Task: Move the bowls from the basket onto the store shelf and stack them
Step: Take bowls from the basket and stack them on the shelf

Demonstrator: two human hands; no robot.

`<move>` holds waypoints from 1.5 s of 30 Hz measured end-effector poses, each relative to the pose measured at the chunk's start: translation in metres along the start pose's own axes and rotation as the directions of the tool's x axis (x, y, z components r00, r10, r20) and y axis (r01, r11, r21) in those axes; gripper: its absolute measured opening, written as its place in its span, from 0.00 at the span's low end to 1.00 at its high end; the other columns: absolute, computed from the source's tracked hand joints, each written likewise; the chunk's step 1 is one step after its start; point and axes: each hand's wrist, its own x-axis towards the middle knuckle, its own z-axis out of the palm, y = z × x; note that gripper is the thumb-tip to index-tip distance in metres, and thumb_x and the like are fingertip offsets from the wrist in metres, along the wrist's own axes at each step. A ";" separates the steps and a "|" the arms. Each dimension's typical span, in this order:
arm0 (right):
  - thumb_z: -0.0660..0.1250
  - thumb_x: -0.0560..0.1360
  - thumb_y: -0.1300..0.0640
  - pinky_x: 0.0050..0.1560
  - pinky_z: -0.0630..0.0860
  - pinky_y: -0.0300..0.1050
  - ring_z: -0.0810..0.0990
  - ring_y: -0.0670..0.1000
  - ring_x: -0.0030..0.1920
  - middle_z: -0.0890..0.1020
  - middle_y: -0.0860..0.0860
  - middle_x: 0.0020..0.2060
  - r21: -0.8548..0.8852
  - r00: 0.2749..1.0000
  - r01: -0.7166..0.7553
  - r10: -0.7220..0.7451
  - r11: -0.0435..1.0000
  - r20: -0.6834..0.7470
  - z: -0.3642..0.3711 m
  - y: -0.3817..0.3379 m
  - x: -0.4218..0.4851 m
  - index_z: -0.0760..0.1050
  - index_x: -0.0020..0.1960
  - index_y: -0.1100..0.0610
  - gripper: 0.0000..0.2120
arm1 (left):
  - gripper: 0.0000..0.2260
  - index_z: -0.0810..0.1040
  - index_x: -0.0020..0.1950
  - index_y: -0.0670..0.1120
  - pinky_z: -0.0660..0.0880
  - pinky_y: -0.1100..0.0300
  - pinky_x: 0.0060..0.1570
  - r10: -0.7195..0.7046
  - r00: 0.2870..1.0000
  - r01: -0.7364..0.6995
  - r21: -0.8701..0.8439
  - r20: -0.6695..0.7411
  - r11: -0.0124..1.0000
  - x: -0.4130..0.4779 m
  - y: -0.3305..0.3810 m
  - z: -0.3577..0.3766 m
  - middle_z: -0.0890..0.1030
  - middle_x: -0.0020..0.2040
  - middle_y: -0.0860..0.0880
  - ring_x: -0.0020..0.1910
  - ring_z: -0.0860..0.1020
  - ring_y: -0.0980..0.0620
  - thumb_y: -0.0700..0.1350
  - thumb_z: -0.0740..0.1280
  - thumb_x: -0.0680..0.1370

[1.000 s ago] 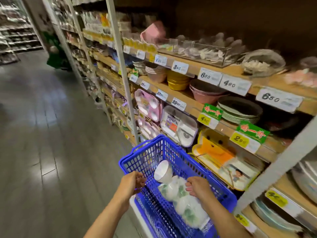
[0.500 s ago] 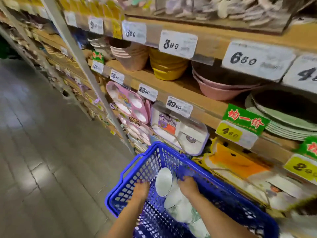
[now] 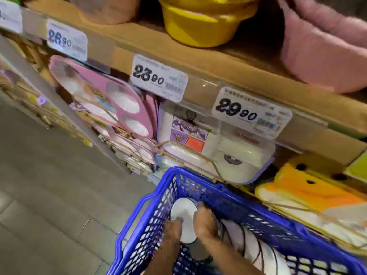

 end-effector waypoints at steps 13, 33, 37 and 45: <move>0.57 0.80 0.62 0.61 0.71 0.45 0.73 0.55 0.66 0.74 0.54 0.68 0.394 0.987 0.156 -0.157 0.906 -0.030 -0.110 0.011 -0.081 0.67 0.73 0.53 0.22 | 0.22 0.65 0.73 0.37 0.69 0.50 0.65 0.332 0.937 -0.327 0.064 -0.104 0.943 -0.143 0.061 -0.039 0.72 0.69 0.39 0.67 0.71 0.39 0.39 0.62 0.79; 0.56 0.75 0.66 0.29 0.80 0.44 0.80 0.54 0.47 0.81 0.52 0.50 0.904 0.931 0.353 -0.190 0.241 -0.313 -0.263 0.204 -0.336 0.76 0.55 0.49 0.17 | 0.23 0.71 0.66 0.46 0.75 0.64 0.36 0.873 0.487 -0.777 -0.459 -0.004 0.431 -0.438 0.033 0.069 0.77 0.56 0.47 0.47 0.75 0.55 0.41 0.57 0.71; 0.56 0.76 0.65 0.34 0.83 0.49 0.80 0.55 0.50 0.80 0.55 0.54 0.879 0.911 0.412 -0.123 0.239 -0.394 -0.277 0.294 -0.394 0.75 0.60 0.54 0.17 | 0.23 0.73 0.64 0.48 0.73 0.53 0.45 0.885 0.462 -0.735 -0.532 0.060 0.420 -0.508 -0.010 0.133 0.78 0.57 0.47 0.50 0.76 0.50 0.42 0.57 0.70; 0.58 0.75 0.63 0.33 0.80 0.44 0.81 0.51 0.43 0.82 0.50 0.48 0.821 0.826 0.524 0.101 0.227 -0.555 -0.311 0.455 -0.489 0.78 0.60 0.51 0.18 | 0.25 0.76 0.61 0.52 0.75 0.56 0.41 0.887 0.380 -0.668 -0.585 0.262 0.459 -0.624 -0.064 0.261 0.79 0.54 0.50 0.52 0.77 0.47 0.45 0.58 0.64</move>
